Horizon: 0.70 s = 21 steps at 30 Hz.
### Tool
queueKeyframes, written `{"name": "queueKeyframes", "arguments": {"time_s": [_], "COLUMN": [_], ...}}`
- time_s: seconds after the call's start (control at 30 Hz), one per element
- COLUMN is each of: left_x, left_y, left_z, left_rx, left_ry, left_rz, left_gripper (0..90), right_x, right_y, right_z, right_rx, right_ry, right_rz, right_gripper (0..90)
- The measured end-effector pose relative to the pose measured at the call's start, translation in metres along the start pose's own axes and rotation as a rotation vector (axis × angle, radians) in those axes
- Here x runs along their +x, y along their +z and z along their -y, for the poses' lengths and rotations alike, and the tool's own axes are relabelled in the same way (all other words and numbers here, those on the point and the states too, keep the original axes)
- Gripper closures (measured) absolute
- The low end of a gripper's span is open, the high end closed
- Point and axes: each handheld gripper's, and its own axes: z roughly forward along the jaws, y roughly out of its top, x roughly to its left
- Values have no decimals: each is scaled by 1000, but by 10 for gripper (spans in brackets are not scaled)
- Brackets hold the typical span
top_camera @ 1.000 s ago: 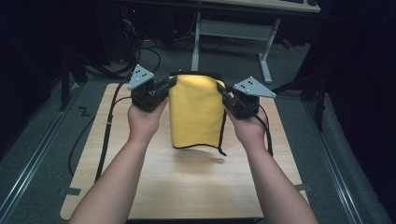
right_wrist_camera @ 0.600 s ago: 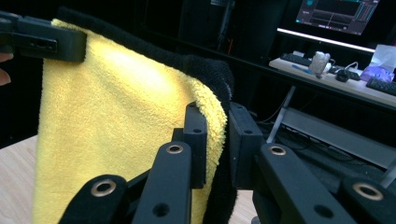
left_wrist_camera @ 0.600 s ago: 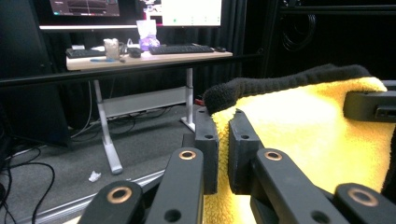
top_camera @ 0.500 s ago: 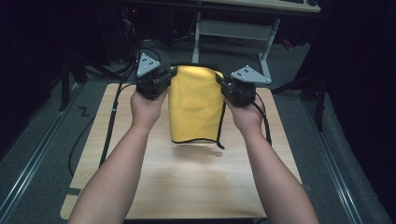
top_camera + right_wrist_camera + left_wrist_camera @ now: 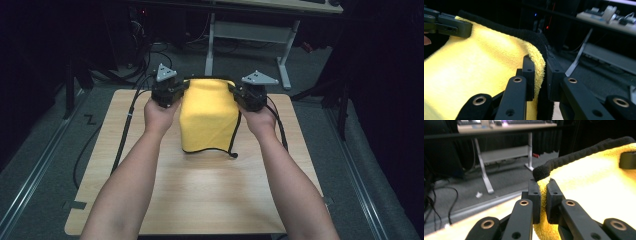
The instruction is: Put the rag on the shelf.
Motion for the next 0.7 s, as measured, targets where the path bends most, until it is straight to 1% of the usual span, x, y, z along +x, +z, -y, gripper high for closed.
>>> {"name": "queueKeyframes", "arguments": {"time_s": [0.1, 0.17, 0.23, 0.27, 0.33, 0.43, 0.47, 0.53, 0.6, 0.7], "left_x": [2, 3, 4, 4, 5, 5, 6, 7, 7, 5], "left_y": [4, 6, 7, 7, 8, 12, 12, 13, 14, 16], "left_z": [11, 17, 21, 23, 27, 34, 37, 40, 43, 46], "left_rx": [25, 47, 56, 61, 76, 106, 112, 114, 120, 143], "left_ry": [-23, -34, -41, -47, -56, -52, -61, -81, -83, -79], "left_rz": [10, 14, 21, 27, 32, 29, 29, 38, 47, 55], "left_gripper": [846, 845, 845, 844, 844, 844, 844, 844, 843, 843], "right_x": [-2, -2, -1, -1, -1, -2, -2, -1, -3, -5], "right_y": [6, 8, 10, 10, 11, 14, 14, 15, 15, 15], "right_z": [10, 15, 19, 20, 24, 27, 28, 28, 30, 38], "right_rx": [20, 33, 48, 52, 60, 75, 84, 94, 100, 117], "right_ry": [13, 46, 46, 37, 44, 59, 68, 71, 70, 70], "right_rz": [-15, -32, -28, -31, -33, -44, -47, -59, -67, -71], "right_gripper": [805, 805, 806, 806, 806, 806, 807, 807, 806, 806]}}
